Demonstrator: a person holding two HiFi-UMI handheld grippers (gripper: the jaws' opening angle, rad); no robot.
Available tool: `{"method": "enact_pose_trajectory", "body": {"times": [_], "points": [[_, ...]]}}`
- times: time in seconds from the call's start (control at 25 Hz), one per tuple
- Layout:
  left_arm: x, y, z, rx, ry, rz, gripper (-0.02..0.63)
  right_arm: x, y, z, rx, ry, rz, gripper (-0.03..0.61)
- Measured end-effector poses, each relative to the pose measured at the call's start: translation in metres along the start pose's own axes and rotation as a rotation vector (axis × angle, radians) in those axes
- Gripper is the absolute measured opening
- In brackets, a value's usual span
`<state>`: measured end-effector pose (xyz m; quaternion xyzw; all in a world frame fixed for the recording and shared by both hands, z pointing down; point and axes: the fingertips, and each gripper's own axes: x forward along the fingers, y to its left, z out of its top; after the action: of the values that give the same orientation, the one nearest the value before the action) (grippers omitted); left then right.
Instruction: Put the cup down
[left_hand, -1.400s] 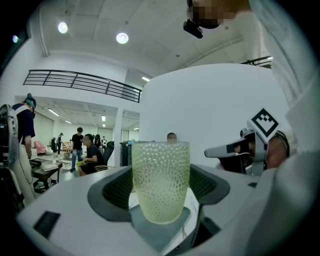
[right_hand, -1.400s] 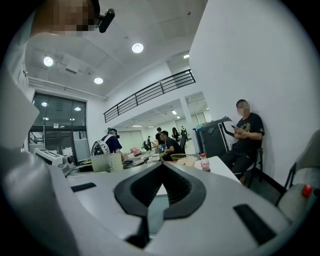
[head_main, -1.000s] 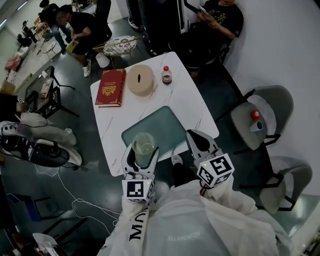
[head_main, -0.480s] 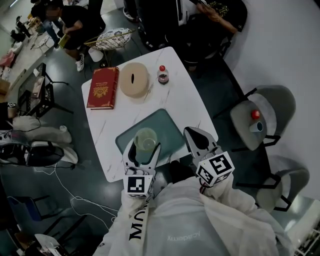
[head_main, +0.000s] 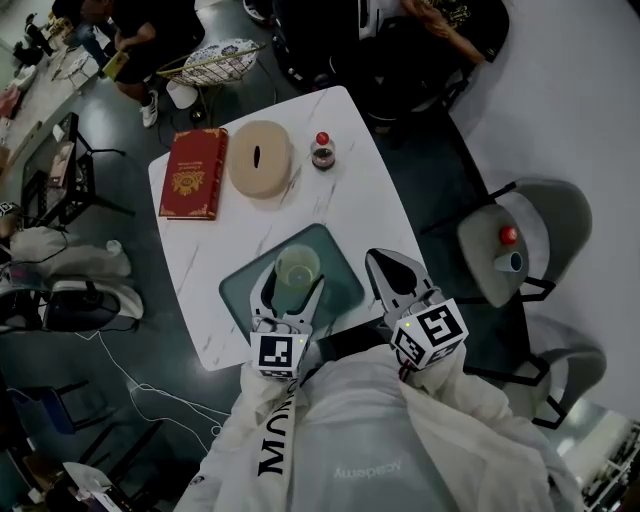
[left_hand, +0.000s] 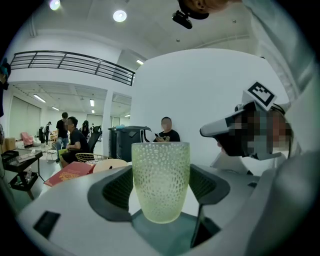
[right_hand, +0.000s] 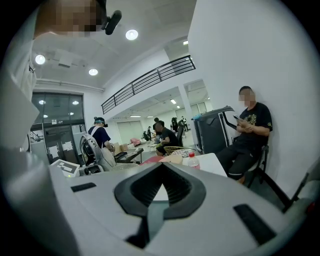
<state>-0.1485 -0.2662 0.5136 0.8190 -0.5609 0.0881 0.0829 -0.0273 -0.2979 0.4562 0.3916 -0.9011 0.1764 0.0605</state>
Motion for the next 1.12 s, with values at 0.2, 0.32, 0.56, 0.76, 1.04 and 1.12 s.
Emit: {"method": "enact_pose_trajectory", "body": {"times": [0.2,0.32,0.56,0.76,1.04,1.12], "points": [[0.027,0.007,-0.015,-0.016,0.033,0.003,0.354,0.02,-0.019,-0.004,-0.01,0.036,0.004,0.006],[0.042,0.009,-0.023,-0.025,0.053,-0.001,0.354,0.03,-0.031,-0.005,-0.005,0.051,0.002,0.006],[0.074,0.013,-0.044,-0.045,0.083,-0.002,0.354,0.046,-0.052,0.0,-0.003,0.07,-0.005,0.006],[0.094,0.015,-0.06,-0.058,0.107,-0.011,0.354,0.055,-0.07,-0.006,0.004,0.095,-0.021,0.006],[0.111,0.022,-0.077,-0.059,0.137,-0.012,0.354,0.069,-0.076,-0.014,0.026,0.114,-0.019,0.006],[0.114,0.022,-0.082,-0.049,0.147,-0.019,0.354,0.073,-0.075,-0.013,0.027,0.116,-0.016,0.006]]}}
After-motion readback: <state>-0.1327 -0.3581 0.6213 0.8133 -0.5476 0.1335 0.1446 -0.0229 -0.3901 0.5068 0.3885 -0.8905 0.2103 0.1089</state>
